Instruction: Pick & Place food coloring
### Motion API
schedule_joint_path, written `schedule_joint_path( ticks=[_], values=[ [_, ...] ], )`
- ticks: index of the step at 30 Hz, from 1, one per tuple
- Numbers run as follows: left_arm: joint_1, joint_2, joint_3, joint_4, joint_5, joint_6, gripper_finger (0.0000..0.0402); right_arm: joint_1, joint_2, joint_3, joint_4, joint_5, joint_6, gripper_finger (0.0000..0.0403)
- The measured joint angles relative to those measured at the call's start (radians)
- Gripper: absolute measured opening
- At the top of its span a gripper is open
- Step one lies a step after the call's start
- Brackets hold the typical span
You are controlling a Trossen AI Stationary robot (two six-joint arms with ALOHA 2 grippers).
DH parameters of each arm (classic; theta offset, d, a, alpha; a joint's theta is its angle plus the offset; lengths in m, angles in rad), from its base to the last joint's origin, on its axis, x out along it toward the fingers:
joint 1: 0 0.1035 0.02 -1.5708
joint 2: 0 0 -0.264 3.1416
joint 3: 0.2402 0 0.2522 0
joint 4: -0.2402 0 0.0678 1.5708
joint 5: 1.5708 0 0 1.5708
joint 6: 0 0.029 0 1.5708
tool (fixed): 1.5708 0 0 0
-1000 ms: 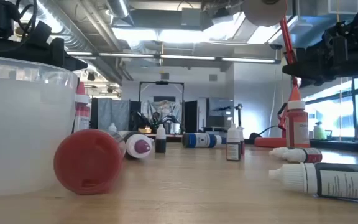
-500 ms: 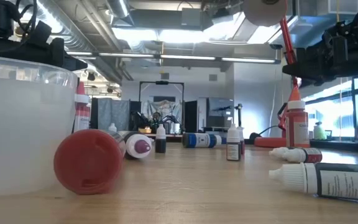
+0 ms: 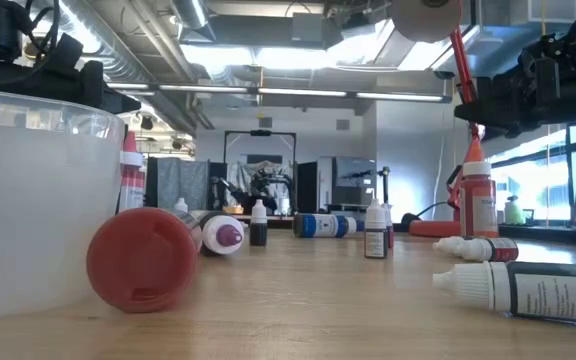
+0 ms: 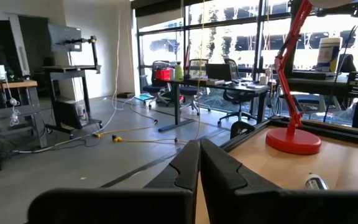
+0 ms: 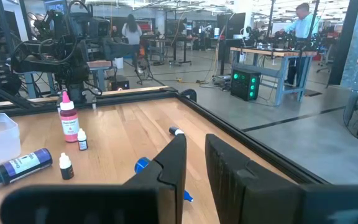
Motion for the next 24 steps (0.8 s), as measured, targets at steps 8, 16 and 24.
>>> schedule_joint_path(
  ticks=[8,16,24],
  values=[
    [0.000,0.000,0.000,0.000,0.000,0.000,0.0013,0.000,0.000,0.000,0.000,0.000,0.000,0.0065],
    [0.000,0.000,0.000,0.000,0.000,0.000,0.0008,0.000,0.000,0.000,0.000,0.000,0.000,0.0065],
    [0.000,0.000,0.000,0.000,0.000,0.000,0.0012,0.000,0.000,0.000,0.000,0.000,0.001,0.0065]
  ],
)
